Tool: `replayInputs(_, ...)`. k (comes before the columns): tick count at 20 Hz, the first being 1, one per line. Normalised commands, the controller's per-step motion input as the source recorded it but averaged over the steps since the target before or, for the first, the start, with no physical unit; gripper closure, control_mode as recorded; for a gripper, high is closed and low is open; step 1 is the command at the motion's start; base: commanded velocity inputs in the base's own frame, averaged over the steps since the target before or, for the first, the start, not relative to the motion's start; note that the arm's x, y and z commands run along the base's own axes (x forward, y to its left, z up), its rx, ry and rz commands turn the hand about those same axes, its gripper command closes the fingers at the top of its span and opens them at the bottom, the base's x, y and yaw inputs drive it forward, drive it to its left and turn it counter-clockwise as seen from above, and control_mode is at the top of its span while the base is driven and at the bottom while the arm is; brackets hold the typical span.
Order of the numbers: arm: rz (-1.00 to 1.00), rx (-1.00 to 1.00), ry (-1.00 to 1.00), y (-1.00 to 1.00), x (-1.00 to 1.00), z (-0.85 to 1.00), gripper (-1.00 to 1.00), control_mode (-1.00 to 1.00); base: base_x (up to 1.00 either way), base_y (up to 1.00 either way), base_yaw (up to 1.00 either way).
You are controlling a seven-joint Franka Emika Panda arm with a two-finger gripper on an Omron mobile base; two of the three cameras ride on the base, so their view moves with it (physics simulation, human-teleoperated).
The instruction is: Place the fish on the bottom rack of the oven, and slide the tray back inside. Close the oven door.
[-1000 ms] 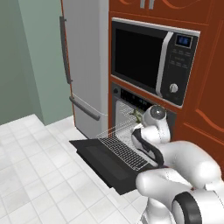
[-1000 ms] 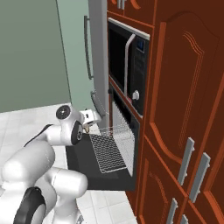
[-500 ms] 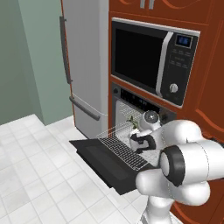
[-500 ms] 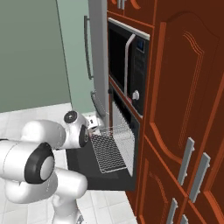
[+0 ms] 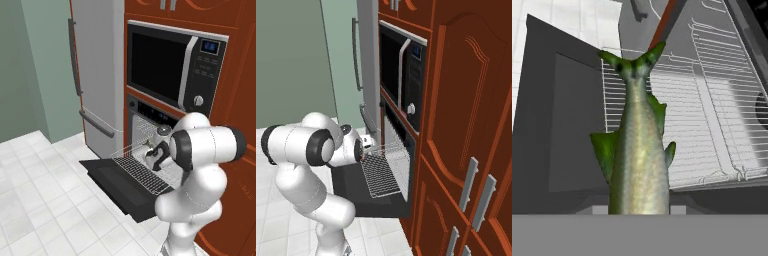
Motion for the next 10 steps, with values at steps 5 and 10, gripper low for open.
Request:
replayInputs(5, -0.04, 0.00, 0.12, 0.00, 0.45, -0.36, 1.00, -1.00, 0.00, 0.00, 0.00)
replayInputs(10, -0.04, 0.00, 0.07, 0.00, 0.48, -0.44, 1.00, -1.00, 0.00, 0.00, 0.00)
